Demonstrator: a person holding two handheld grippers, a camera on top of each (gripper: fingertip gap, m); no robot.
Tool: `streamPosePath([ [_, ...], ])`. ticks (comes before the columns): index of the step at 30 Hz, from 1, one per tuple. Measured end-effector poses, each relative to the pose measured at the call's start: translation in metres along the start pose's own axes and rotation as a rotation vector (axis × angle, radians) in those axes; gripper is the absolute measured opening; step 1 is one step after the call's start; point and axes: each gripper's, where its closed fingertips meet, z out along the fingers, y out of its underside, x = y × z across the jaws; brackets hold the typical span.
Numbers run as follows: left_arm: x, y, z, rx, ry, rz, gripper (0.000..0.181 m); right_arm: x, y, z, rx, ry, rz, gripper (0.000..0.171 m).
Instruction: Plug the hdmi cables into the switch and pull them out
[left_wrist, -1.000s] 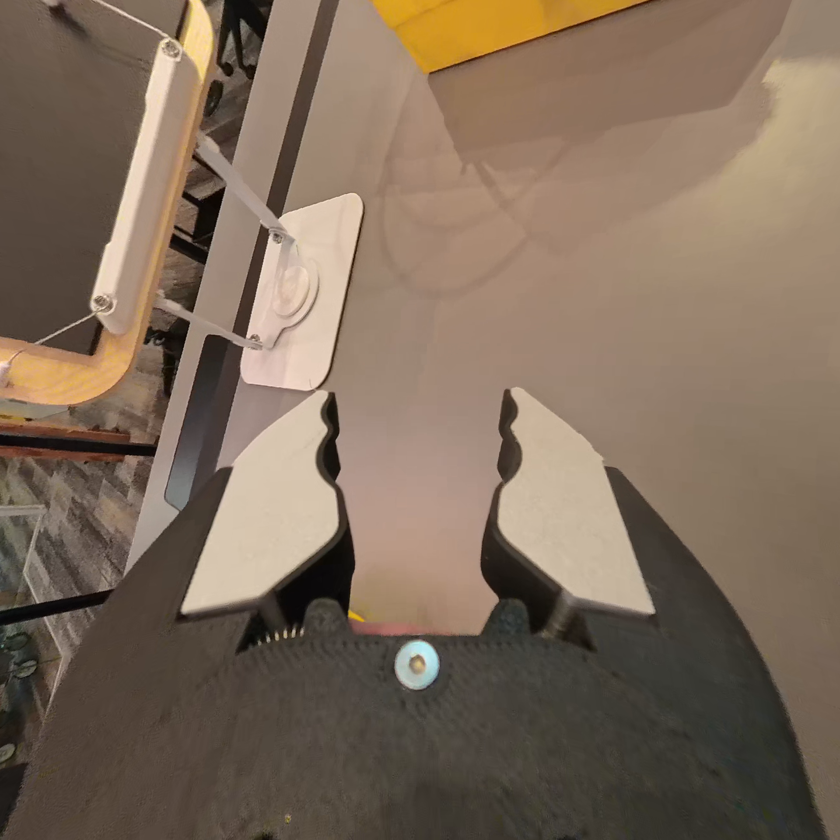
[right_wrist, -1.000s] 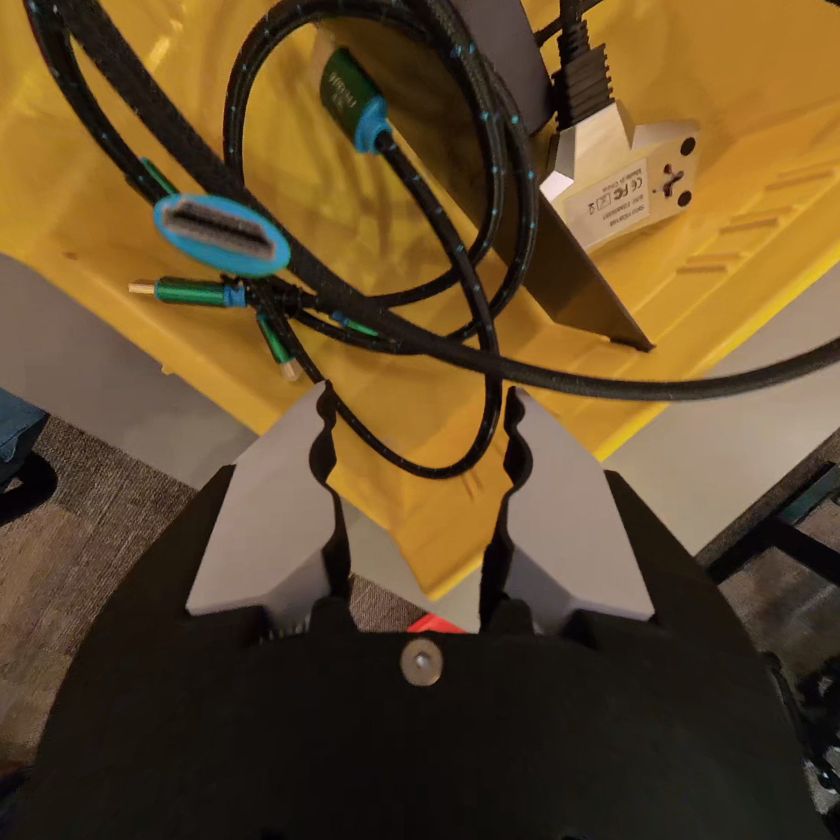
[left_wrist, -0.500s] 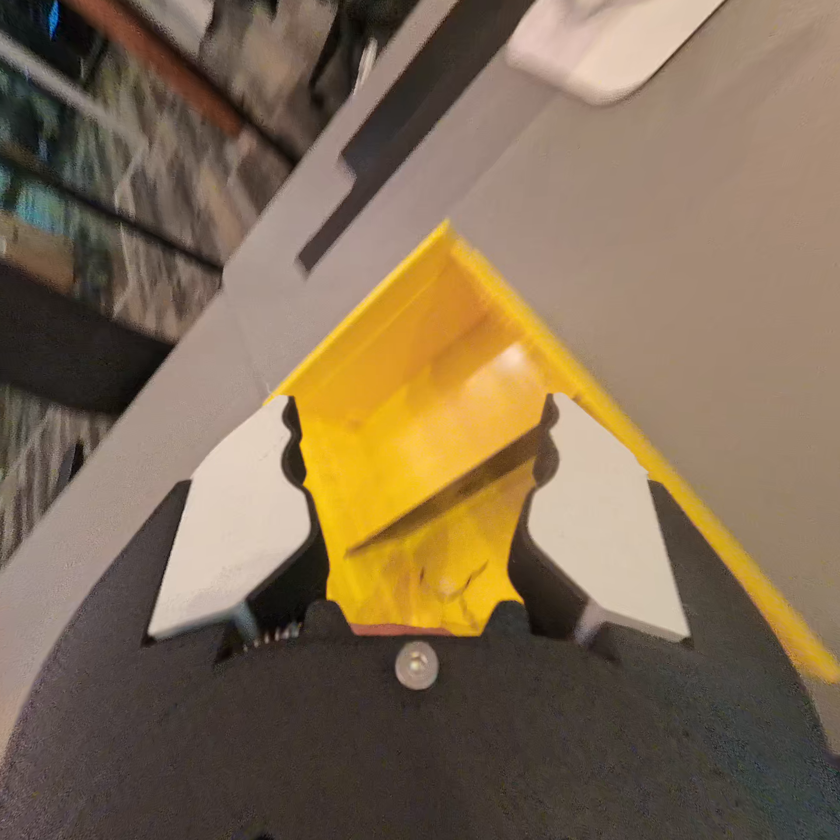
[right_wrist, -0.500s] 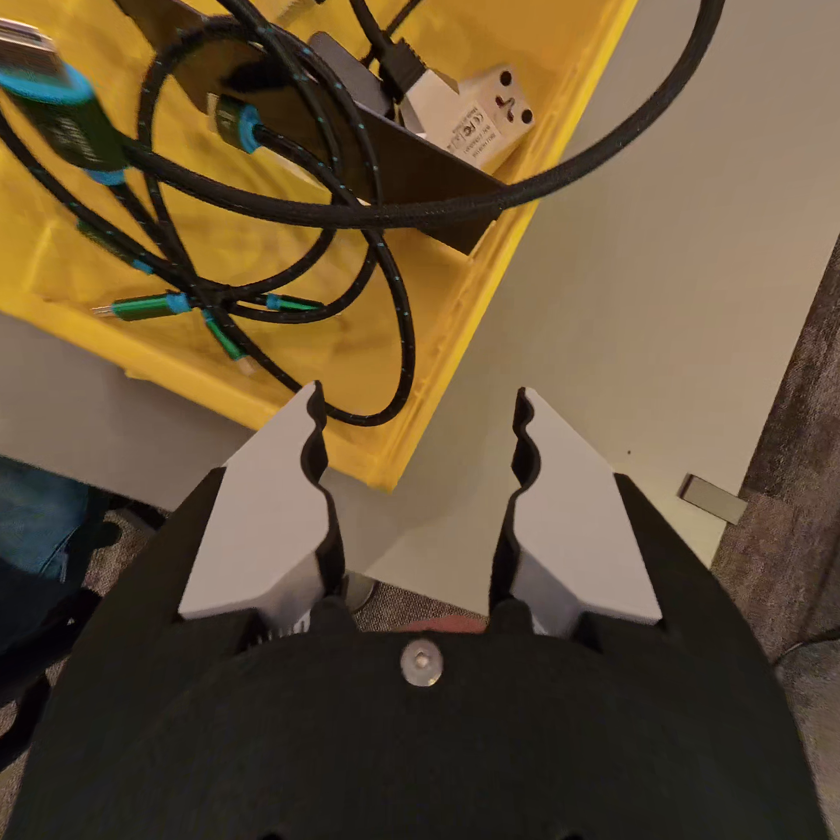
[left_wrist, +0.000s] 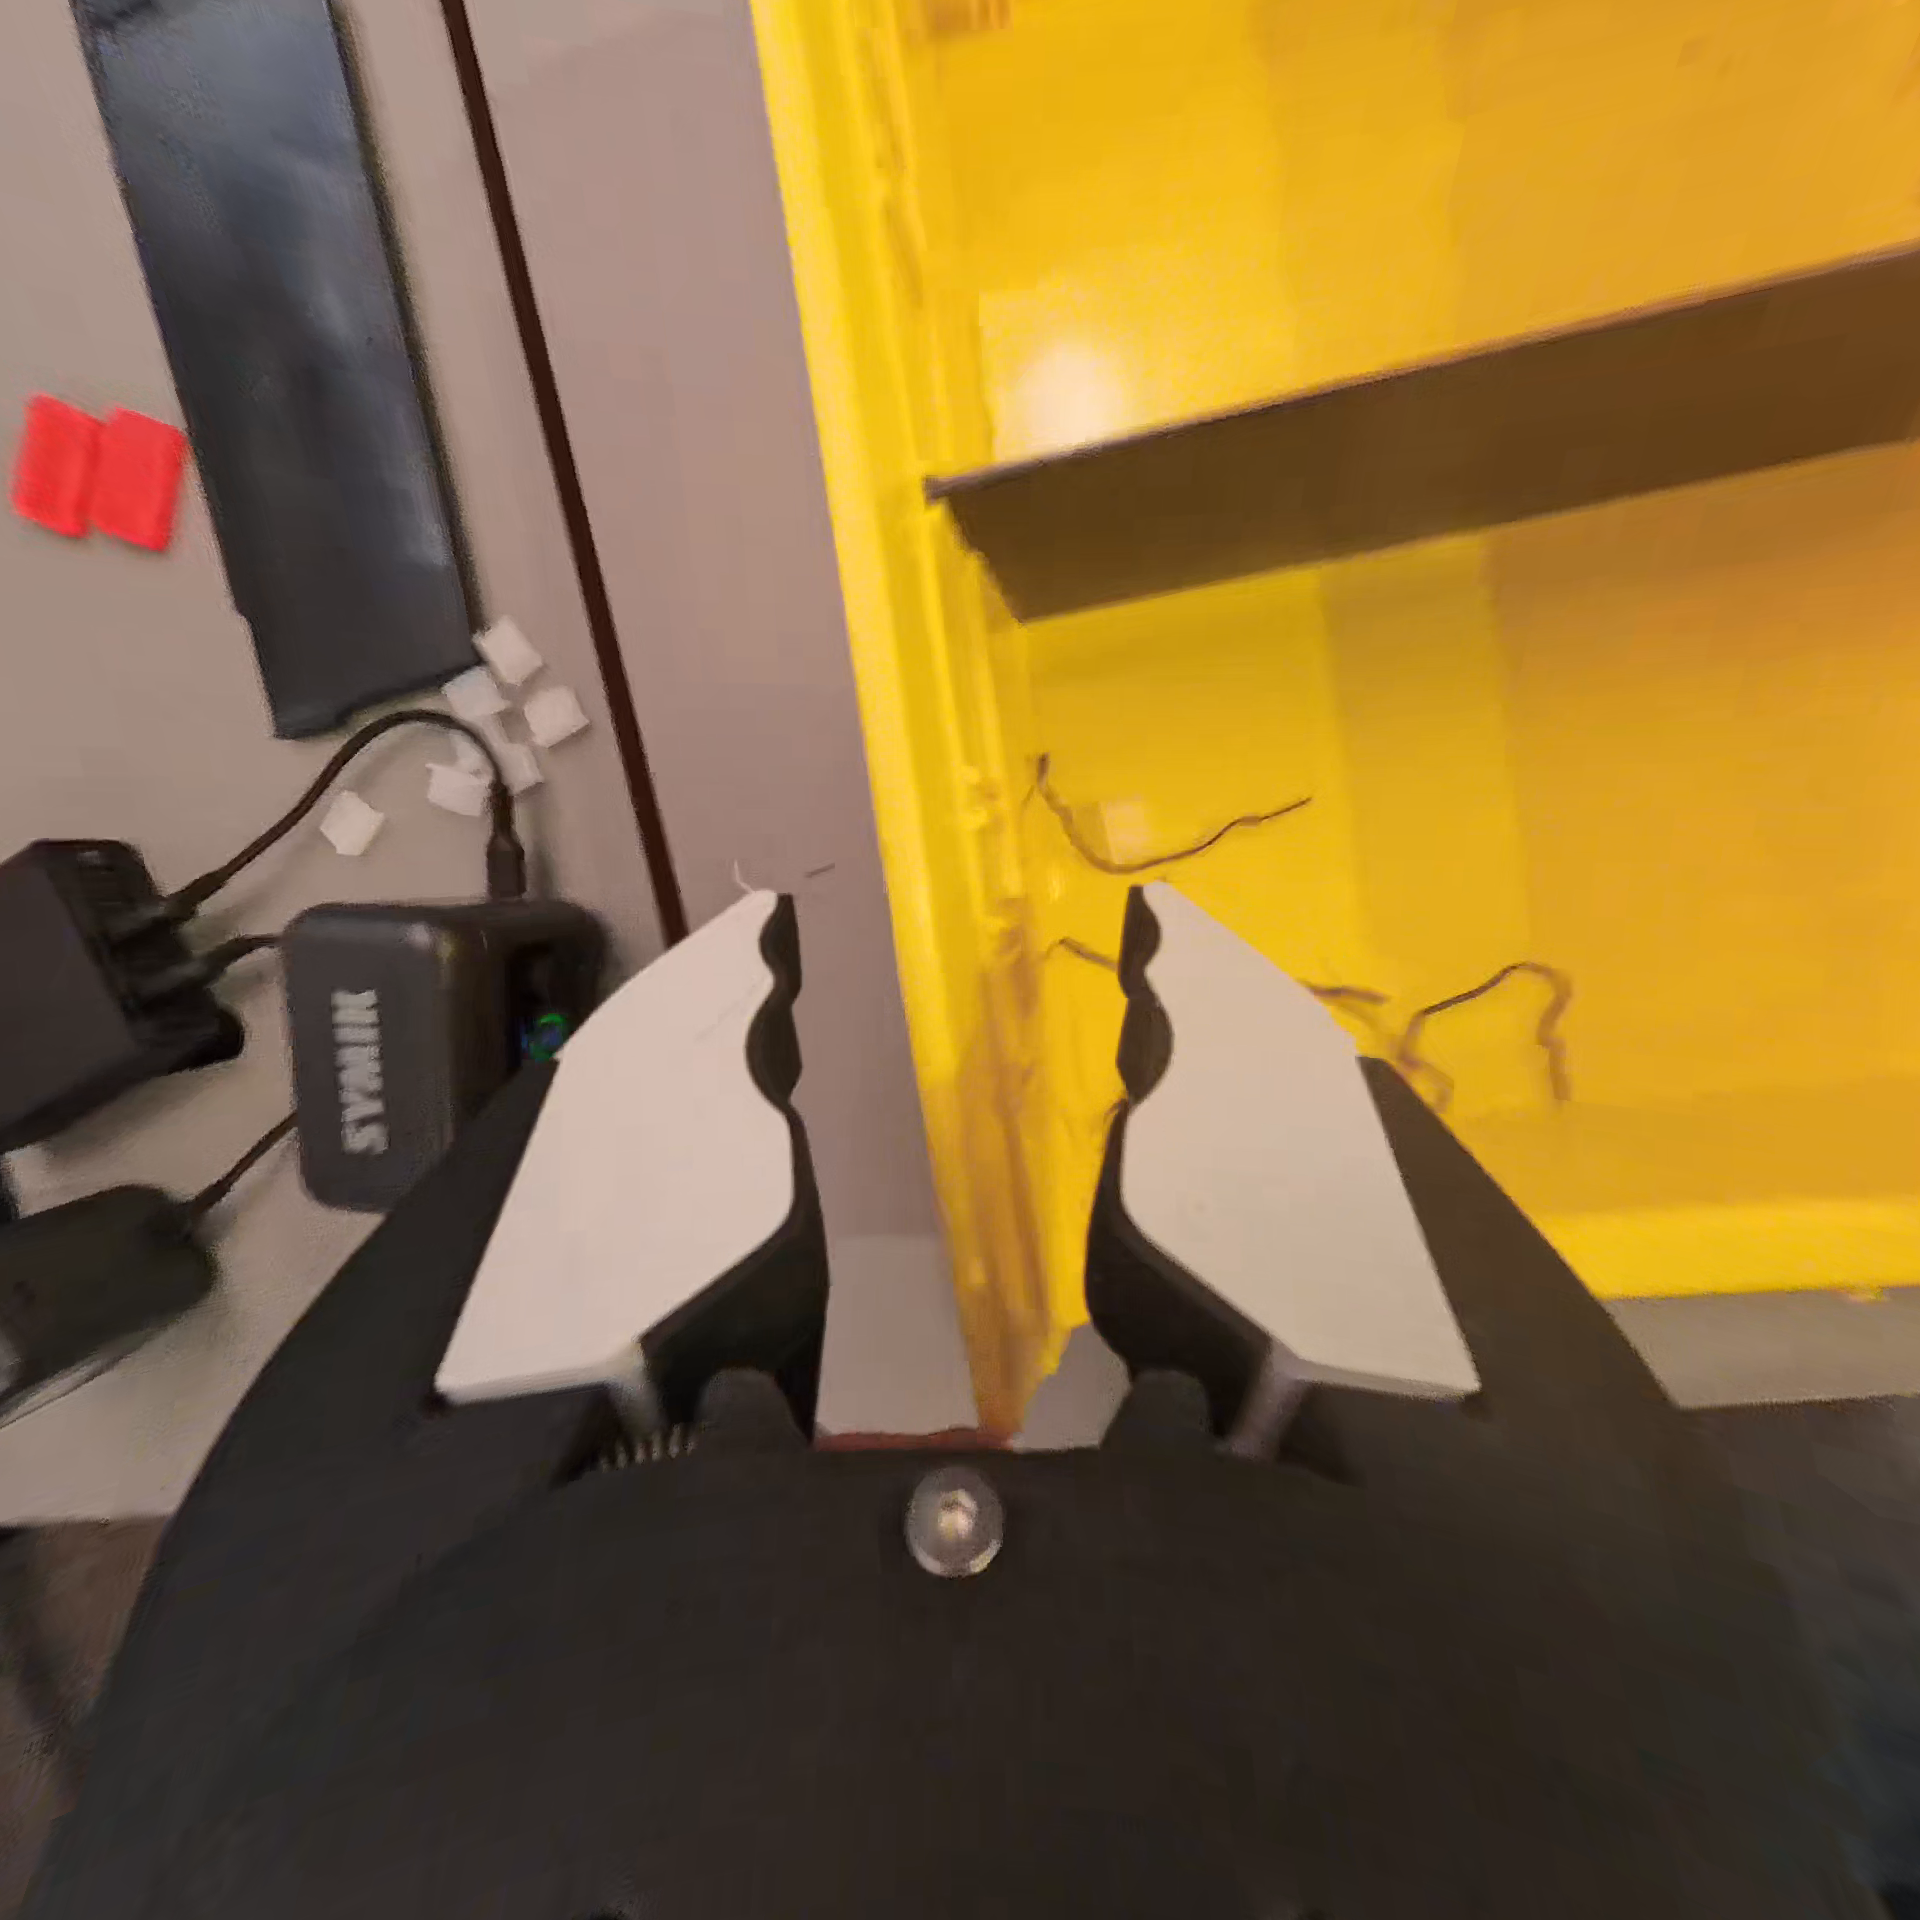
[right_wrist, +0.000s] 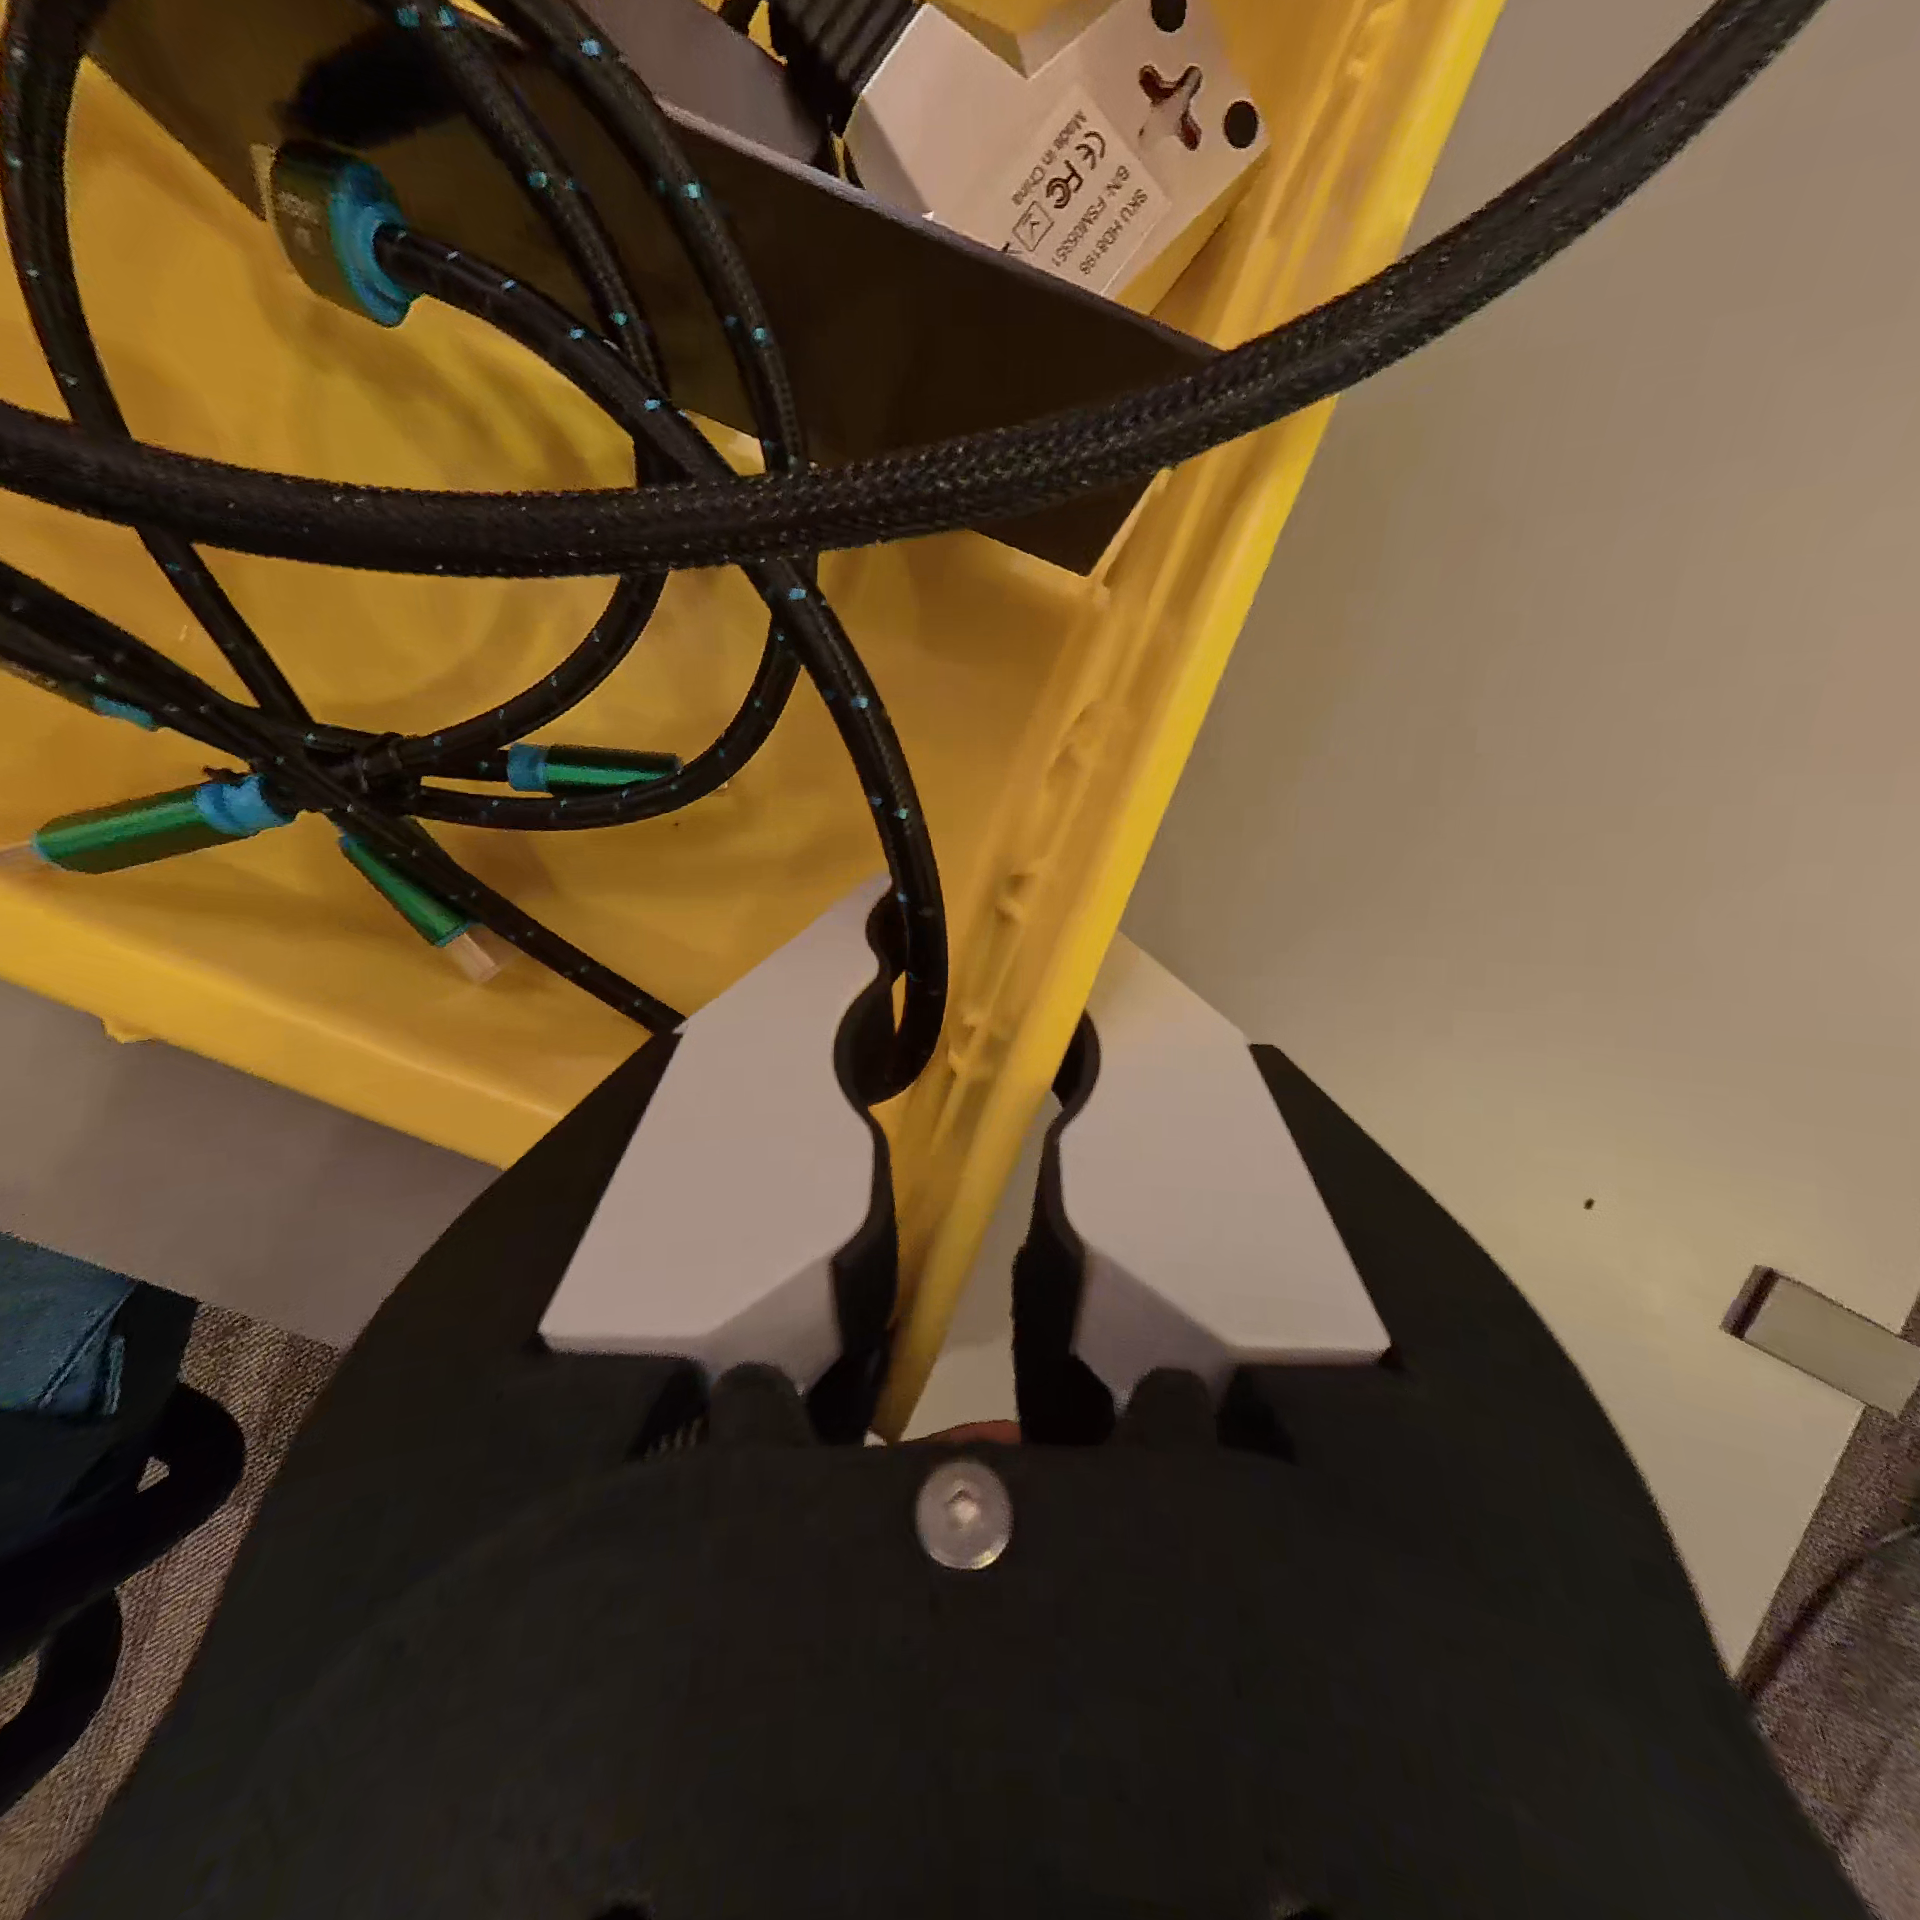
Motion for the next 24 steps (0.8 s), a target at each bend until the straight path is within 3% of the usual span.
streamPosePath([
  [2,-0.011,0.009,0.003,-0.038,-0.036,0.026,0.060,-0.006,-0.004,0.002,0.006,0.004,0.007,0.014],
  [7,-0.008,0.025,0.015,-0.068,0.072,-0.006,0.070,-0.040,-0.022,0.012,0.030,-0.040,-0.029,0.012],
  [10,0.010,0.024,0.022,-0.070,0.195,-0.003,0.043,-0.067,-0.035,0.018,0.047,-0.083,-0.041,0.013],
  [14,0.027,0.015,0.020,0.001,0.330,0.003,0.020,-0.115,-0.052,0.026,0.079,-0.160,-0.067,0.022],
  [24,0.019,0.015,0.008,0.175,0.342,-0.175,0.014,-0.243,-0.104,0.050,0.191,-0.364,-0.062,0.038],
])
